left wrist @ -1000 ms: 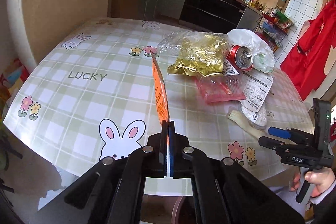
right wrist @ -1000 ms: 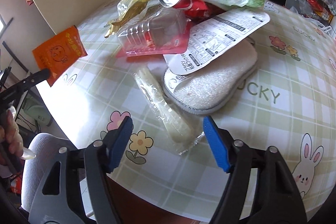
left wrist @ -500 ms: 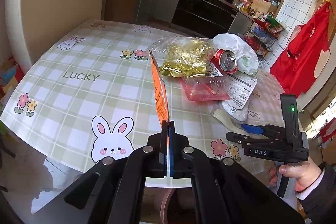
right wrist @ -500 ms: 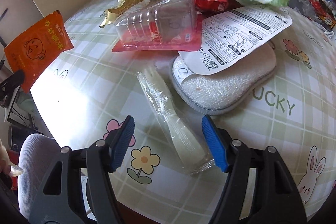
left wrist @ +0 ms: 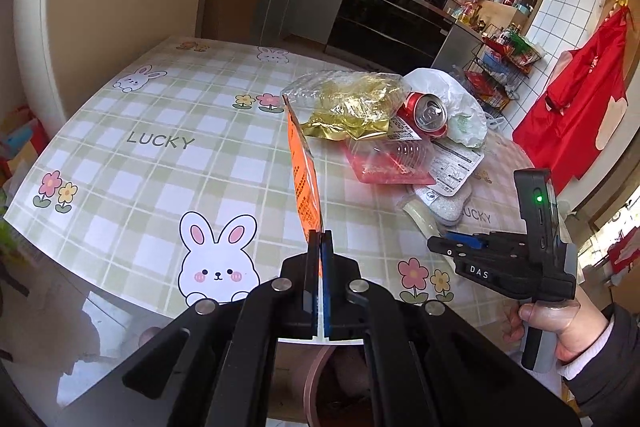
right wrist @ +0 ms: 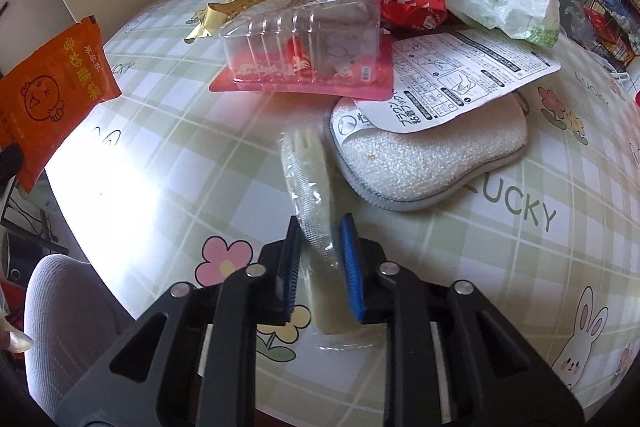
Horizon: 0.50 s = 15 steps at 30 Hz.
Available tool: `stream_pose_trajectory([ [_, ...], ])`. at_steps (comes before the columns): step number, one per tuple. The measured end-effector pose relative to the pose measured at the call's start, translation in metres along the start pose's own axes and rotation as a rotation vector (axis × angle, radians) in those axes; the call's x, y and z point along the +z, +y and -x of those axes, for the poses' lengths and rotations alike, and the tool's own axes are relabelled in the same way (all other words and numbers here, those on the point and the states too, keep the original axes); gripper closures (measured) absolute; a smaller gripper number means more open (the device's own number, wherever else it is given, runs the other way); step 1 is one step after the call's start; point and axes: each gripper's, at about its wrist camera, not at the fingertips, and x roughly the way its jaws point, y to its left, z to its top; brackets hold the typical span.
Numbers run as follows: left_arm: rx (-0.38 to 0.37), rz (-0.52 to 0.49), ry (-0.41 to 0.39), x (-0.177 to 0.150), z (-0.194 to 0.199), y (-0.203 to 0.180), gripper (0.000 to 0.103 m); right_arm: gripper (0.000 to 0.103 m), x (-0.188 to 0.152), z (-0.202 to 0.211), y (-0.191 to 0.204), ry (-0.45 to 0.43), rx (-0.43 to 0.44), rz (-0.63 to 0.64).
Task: Collect trash
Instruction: 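Hold the orange packet in the left tool while the right tool grasps the wrapped glove, then carry both items over the bin and open both tools to release them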
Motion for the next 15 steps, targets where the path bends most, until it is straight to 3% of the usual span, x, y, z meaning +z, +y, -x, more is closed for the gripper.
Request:
stream_pose_trajectory([
  [6, -0.020, -0.011, -0.010, 0.000, 0.009, -0.006, 0.101, 0.086, -0.012, 0.016, -0.002, -0.028, 0.040, -0.044],
  [15, -0.061, -0.039, -0.033, -0.004, 0.030, -0.023, 0.101, 0.086, -0.027, 0.079, -0.011, -0.166, 0.102, -0.135],
])
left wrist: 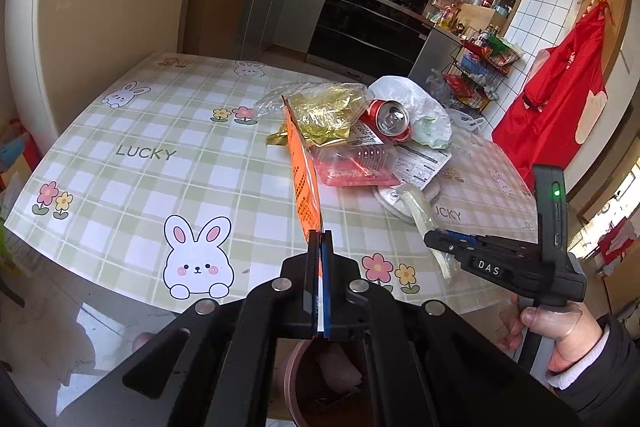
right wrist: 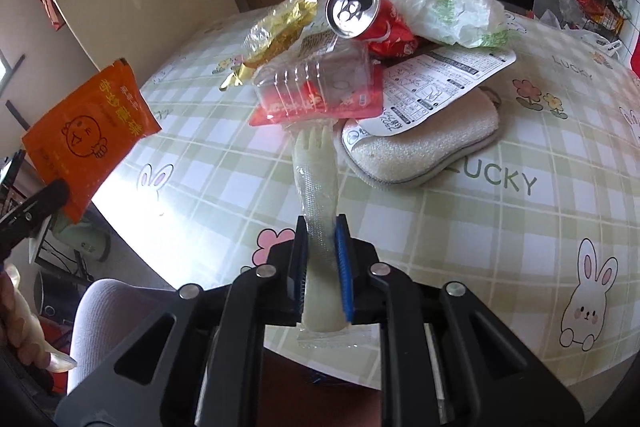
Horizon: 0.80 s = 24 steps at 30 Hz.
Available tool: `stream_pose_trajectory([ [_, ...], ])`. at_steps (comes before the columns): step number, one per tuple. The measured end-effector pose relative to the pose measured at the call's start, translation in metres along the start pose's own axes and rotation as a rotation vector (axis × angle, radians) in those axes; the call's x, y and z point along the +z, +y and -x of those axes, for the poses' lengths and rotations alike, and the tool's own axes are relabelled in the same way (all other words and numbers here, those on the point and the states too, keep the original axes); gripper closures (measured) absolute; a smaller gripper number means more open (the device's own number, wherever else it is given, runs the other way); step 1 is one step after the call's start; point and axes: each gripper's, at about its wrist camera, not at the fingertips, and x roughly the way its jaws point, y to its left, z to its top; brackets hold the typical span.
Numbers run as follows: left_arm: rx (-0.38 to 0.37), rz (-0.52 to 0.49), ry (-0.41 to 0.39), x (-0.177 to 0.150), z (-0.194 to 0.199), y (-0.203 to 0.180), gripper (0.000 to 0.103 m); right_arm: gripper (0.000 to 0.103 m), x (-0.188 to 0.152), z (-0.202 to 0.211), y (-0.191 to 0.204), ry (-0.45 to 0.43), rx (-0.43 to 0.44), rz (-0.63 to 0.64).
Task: Collect trash
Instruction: 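Carry both items over the bin and open both tools to release them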
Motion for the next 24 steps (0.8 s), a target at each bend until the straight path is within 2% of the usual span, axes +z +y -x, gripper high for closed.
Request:
stream_pose_trajectory([
  [13, -0.110, -0.084, 0.009, -0.023, 0.036, -0.053, 0.101, 0.086, -0.014, 0.124, -0.006, -0.230, 0.007, -0.060],
  [24, -0.204, -0.163, 0.110, -0.071, 0.058, -0.102, 0.101, 0.086, -0.046, 0.194, 0.000, -0.342, 0.003, -0.066],
])
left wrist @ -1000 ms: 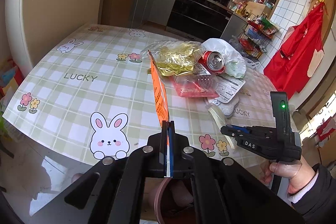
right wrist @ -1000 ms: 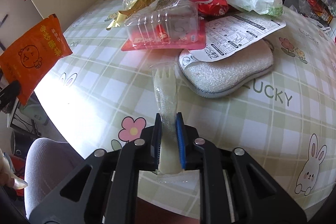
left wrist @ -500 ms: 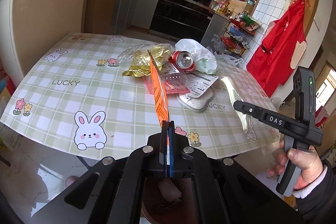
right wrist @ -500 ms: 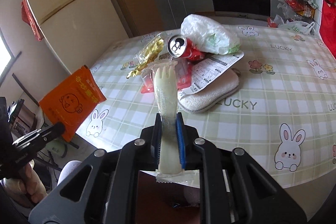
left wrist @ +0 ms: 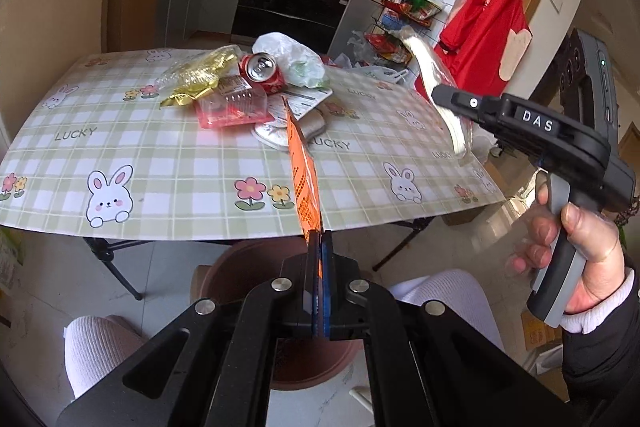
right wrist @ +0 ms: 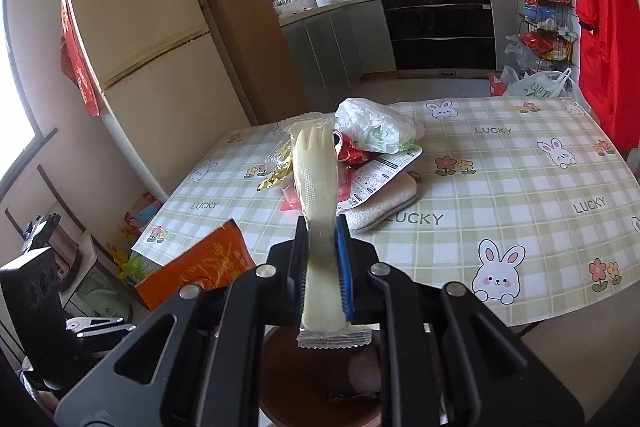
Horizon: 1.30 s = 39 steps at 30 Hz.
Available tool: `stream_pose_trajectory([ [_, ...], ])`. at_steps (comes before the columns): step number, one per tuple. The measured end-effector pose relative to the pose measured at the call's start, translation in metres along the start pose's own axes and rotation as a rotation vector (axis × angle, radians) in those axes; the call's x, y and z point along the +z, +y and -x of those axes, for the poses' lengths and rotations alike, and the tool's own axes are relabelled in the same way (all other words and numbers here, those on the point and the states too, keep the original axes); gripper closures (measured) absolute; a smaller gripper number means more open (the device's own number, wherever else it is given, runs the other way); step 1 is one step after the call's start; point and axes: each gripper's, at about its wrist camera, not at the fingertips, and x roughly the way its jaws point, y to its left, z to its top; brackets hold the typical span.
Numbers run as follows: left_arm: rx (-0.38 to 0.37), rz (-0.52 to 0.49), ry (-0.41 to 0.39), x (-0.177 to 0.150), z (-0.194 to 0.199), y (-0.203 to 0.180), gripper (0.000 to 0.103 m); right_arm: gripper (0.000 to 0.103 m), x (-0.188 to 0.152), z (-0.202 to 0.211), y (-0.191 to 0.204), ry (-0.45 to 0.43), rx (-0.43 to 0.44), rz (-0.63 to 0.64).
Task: Collect trash
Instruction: 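Carry both items over the bin and open both tools to release them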
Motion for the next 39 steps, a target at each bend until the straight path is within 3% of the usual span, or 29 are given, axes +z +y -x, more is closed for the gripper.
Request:
stream_pose_trajectory([
  [9, -0.022, -0.067, 0.045, -0.011, -0.002, -0.025, 0.101, 0.086, -0.004, 0.020, 0.003, -0.020, 0.016, -0.004],
  [13, 0.006, -0.067, 0.031, -0.008, -0.004, -0.021, 0.099, 0.086, -0.004, 0.013, 0.000, -0.008, 0.019, -0.007],
  [14, 0.023, -0.066, 0.018, -0.006, -0.003, -0.019, 0.091, 0.086, -0.005, 0.011, -0.001, -0.002, 0.019, -0.008],
  [17, 0.080, -0.050, -0.052, 0.002, 0.006, -0.009, 0.039, 0.086, -0.008, 0.003, -0.001, 0.019, 0.026, -0.011],
  [18, 0.104, -0.041, -0.086, 0.006, 0.011, -0.005, 0.027, 0.086, -0.009, 0.000, -0.001, 0.029, 0.028, -0.010],
  [21, 0.188, -0.020, -0.179, 0.016, 0.027, 0.009, 0.009, 0.086, -0.015, -0.009, -0.001, 0.059, 0.034, -0.007],
  [30, 0.355, 0.145, -0.294, 0.028, 0.062, 0.071, 0.006, 0.086, -0.029, -0.029, 0.020, 0.141, 0.064, 0.040],
  [39, 0.396, 0.219, -0.314, 0.021, 0.077, 0.095, 0.006, 0.082, -0.031, -0.036, 0.032, 0.172, 0.060, 0.079],
])
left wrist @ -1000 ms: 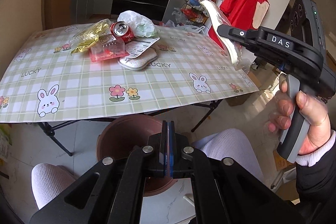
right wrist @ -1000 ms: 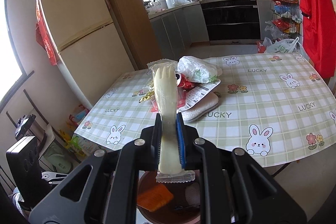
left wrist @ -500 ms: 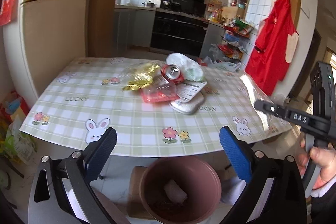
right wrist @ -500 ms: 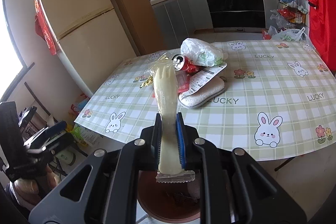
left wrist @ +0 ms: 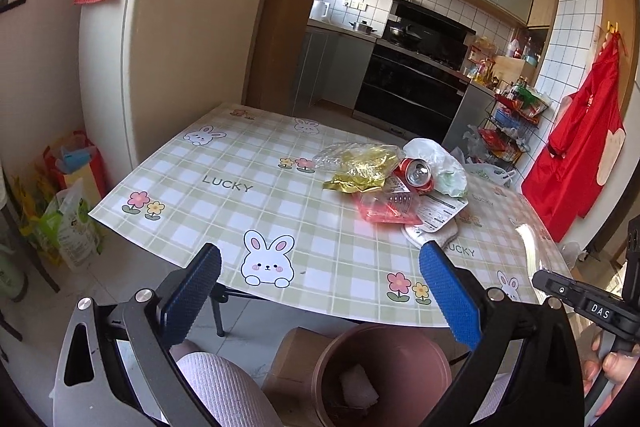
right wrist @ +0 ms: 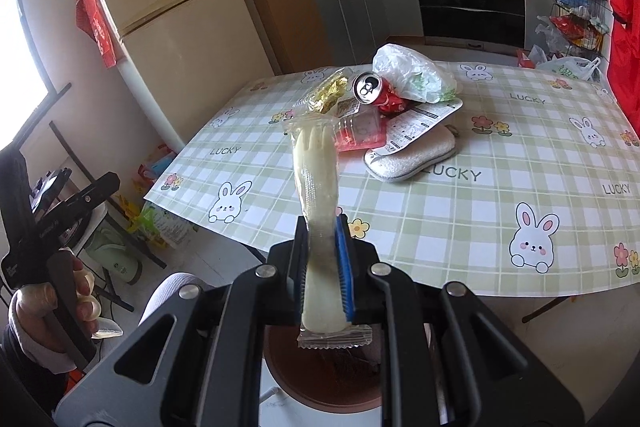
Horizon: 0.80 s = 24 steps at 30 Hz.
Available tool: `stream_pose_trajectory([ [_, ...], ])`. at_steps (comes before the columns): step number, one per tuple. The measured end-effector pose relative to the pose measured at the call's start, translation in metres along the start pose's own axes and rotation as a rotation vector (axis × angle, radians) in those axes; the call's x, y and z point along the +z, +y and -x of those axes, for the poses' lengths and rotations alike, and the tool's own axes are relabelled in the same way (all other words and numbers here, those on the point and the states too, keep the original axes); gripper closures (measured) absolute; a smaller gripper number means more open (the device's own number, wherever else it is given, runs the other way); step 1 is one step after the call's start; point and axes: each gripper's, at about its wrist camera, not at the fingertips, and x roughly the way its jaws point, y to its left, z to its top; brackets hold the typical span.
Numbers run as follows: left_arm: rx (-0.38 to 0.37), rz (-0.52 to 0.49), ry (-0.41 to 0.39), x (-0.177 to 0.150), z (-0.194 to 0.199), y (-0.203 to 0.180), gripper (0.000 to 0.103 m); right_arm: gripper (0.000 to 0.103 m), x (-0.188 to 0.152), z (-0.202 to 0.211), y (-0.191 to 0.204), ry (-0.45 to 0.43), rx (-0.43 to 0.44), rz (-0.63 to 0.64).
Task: Collect trash
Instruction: 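Carry both items over the bin and open both tools to release them, then grasp the clear plastic tray with the left tool and lift it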
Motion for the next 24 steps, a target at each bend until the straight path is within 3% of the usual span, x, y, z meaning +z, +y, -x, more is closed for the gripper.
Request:
stream_pose_trajectory([
  [8, 0.004, 0.003, -0.001, -0.001, 0.001, 0.002, 0.006, 0.075, 0.003, 0.003, 0.004, -0.009, -0.014, 0.019],
  [14, 0.013, 0.006, 0.001, 0.000, 0.000, 0.002, 0.006, 0.060, 0.005, 0.007, 0.000, -0.024, -0.032, 0.005],
  [21, 0.015, 0.004, 0.001, 0.000, -0.001, 0.002, 0.006, 0.009, 0.006, 0.015, -0.008, -0.078, -0.099, -0.018],
  [24, 0.015, 0.003, 0.003, 0.000, -0.001, 0.001, 0.006, 0.006, 0.008, 0.014, -0.013, -0.079, -0.131, -0.027],
])
